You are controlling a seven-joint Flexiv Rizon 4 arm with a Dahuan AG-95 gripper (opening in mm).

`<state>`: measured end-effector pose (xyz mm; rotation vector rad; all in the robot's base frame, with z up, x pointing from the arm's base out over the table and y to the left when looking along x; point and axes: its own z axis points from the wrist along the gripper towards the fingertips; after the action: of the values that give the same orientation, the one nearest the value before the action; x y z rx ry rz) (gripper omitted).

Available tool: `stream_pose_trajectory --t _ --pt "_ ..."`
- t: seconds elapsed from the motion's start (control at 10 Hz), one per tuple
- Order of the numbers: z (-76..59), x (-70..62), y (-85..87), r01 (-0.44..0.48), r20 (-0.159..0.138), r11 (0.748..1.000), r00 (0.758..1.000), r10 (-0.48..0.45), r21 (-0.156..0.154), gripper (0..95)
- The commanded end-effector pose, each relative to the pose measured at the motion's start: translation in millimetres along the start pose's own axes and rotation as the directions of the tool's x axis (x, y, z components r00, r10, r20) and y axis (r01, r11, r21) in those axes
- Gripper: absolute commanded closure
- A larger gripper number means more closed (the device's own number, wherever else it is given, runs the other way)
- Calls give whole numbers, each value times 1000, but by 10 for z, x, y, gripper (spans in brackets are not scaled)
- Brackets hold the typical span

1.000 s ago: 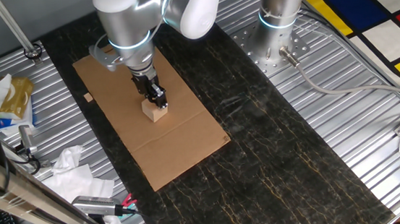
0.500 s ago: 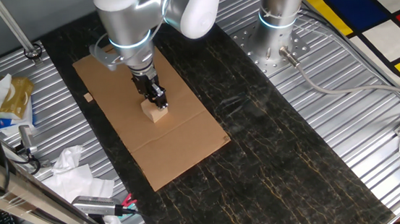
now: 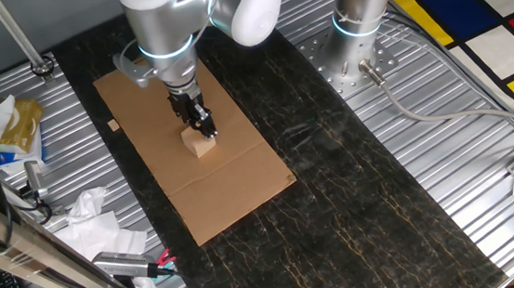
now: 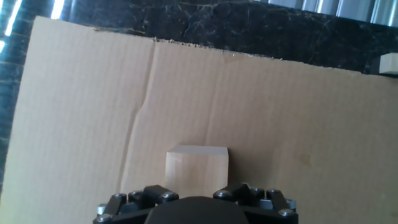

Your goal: Grab the block and place it at the designated location

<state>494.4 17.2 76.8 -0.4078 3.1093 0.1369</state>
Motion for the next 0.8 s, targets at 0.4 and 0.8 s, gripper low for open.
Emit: stream_pose_trajectory --t 0.4,0.8 --pt "-271 26 -8 -4 0 1000 1000 4 9 190" --pt "-592 68 26 -52 13 997 999 51 57 760"
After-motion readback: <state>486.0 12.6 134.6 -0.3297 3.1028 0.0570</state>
